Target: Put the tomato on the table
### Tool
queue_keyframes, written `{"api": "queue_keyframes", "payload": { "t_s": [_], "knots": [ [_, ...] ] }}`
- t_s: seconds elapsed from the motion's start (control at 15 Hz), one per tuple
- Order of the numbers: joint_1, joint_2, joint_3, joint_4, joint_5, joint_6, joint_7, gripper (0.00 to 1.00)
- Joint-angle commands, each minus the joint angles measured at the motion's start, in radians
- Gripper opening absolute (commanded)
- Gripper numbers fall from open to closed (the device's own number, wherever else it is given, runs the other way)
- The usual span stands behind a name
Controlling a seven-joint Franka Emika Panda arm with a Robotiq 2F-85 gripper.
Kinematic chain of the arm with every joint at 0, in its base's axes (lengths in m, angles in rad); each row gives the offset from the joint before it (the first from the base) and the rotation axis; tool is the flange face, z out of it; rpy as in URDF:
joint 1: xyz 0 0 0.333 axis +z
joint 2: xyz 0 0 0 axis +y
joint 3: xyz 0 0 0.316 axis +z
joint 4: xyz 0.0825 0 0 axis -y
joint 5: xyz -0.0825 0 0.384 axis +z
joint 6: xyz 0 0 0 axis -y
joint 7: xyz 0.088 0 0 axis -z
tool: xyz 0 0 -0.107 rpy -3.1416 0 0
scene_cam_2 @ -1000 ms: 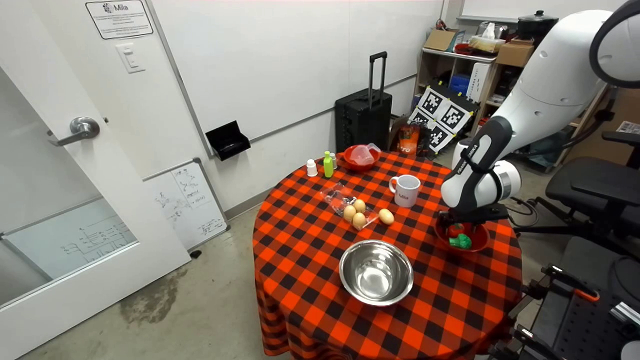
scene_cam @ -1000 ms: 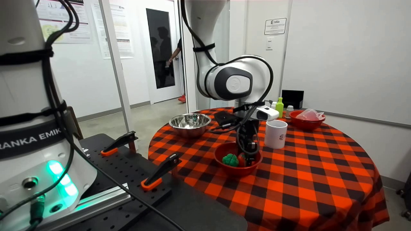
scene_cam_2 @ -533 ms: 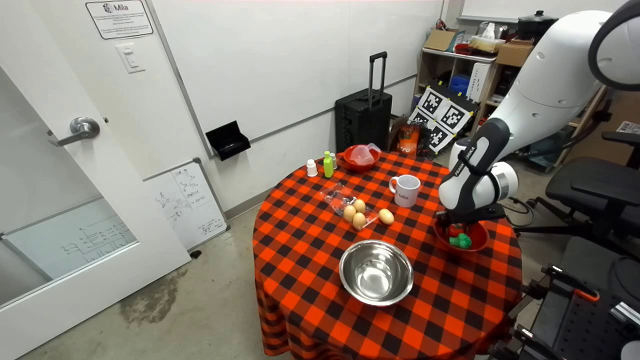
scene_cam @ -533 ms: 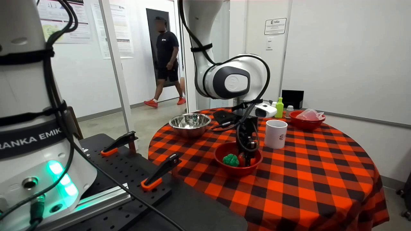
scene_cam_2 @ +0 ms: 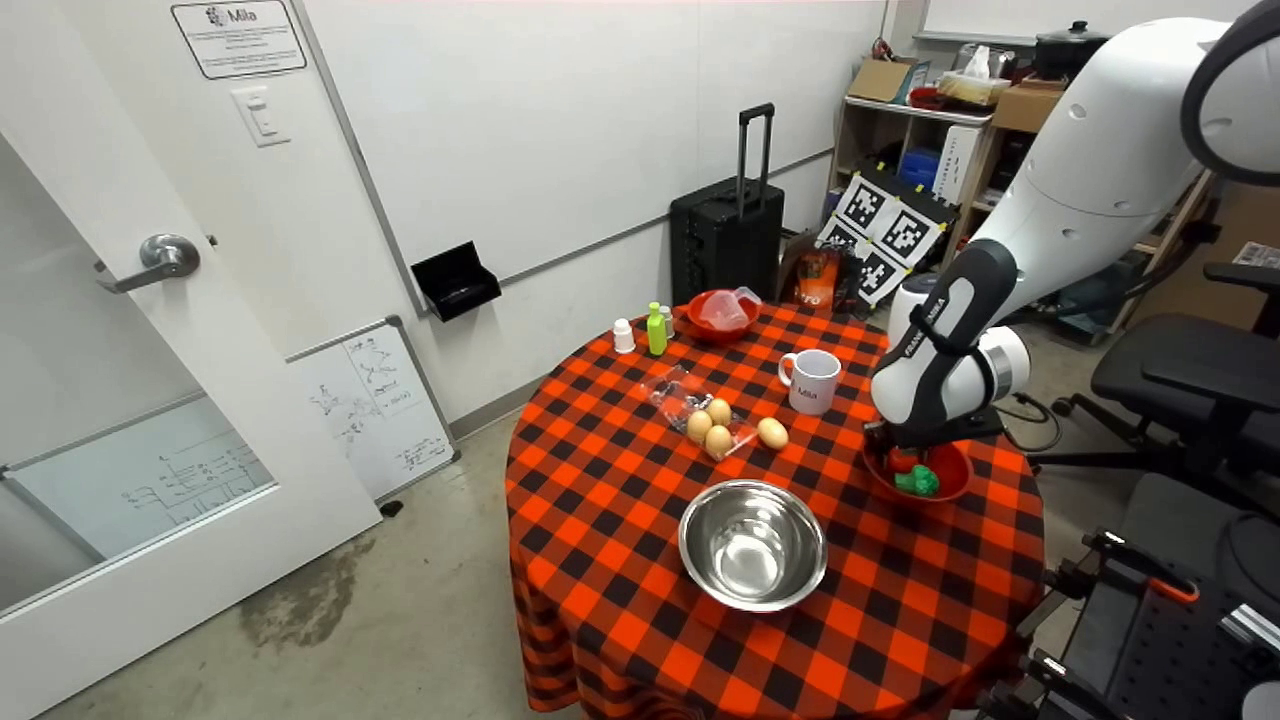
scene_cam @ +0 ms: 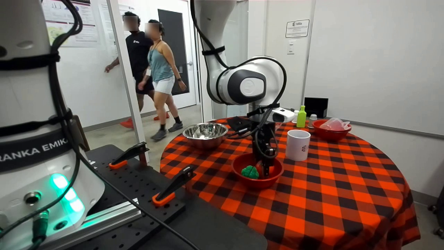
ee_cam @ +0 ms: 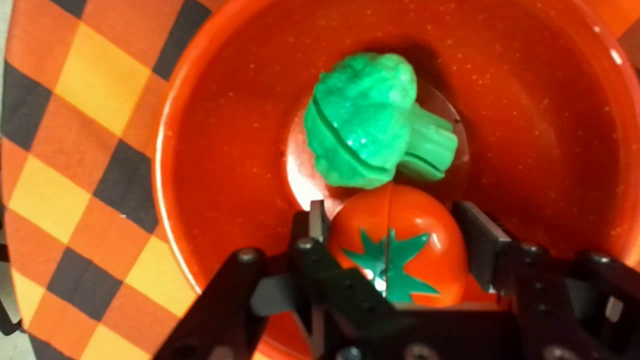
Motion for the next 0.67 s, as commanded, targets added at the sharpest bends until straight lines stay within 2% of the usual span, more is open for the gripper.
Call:
{"api": "queue_keyframes", "payload": {
  "t_s": [0.0, 0.4, 0.6],
  "knots": [
    [0.082, -0.093, -0.054, -0.071, -0.07, -0.004, 0.024, 0.38],
    [0.246, -0.22, -0.183, -0.164, -0.217, -0.016, 0.079, 0.38],
    [0.185, -0.263, -0.097, -0.158, -0.272, -0.003, -0.032, 0.38]
  ]
}}
